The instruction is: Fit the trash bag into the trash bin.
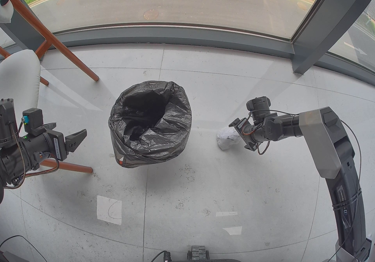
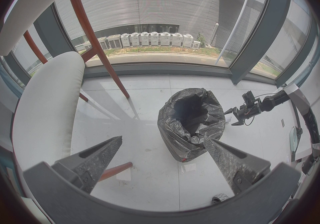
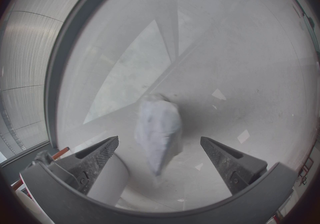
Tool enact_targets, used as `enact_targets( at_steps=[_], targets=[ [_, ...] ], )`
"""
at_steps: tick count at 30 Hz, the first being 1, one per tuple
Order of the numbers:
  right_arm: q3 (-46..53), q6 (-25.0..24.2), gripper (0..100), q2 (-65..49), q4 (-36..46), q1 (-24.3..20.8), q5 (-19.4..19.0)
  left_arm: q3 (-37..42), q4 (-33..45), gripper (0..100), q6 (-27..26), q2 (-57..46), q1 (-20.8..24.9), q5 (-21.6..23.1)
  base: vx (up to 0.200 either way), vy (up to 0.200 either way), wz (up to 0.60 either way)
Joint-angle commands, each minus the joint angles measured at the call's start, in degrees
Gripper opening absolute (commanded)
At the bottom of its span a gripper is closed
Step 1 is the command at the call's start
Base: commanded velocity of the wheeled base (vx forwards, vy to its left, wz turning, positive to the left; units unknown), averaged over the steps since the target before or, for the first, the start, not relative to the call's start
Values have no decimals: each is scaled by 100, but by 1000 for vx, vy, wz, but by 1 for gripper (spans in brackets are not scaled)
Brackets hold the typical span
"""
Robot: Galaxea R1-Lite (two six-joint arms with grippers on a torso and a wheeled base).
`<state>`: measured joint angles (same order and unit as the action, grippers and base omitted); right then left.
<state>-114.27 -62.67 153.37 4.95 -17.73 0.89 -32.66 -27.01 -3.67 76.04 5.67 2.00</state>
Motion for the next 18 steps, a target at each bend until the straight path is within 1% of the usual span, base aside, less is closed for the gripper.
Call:
enact_targets(
  at_steps=[1, 10, 14, 17, 18],
  targets=[
    [-32, 9, 0, 457, 41, 15, 8, 31, -6, 100, -2, -2, -13, 2, 0, 0, 0],
    [-32, 36, 0, 457, 173, 15, -1, 31, -6, 100, -2, 7, -22, 2, 0, 0, 0],
    [-32, 194, 0, 18, 173, 15, -1, 23, -14, 100, -2, 7, -22, 2, 0, 0, 0],
    [-32, 185, 0, -527, 182, 15, -36, 31, -14, 100, -2, -2, -31, 2, 0, 0, 0],
    [-32, 185, 0, -527, 182, 15, -36, 31, -14, 100, -2, -2, -31, 2, 0, 0, 0]
  ],
)
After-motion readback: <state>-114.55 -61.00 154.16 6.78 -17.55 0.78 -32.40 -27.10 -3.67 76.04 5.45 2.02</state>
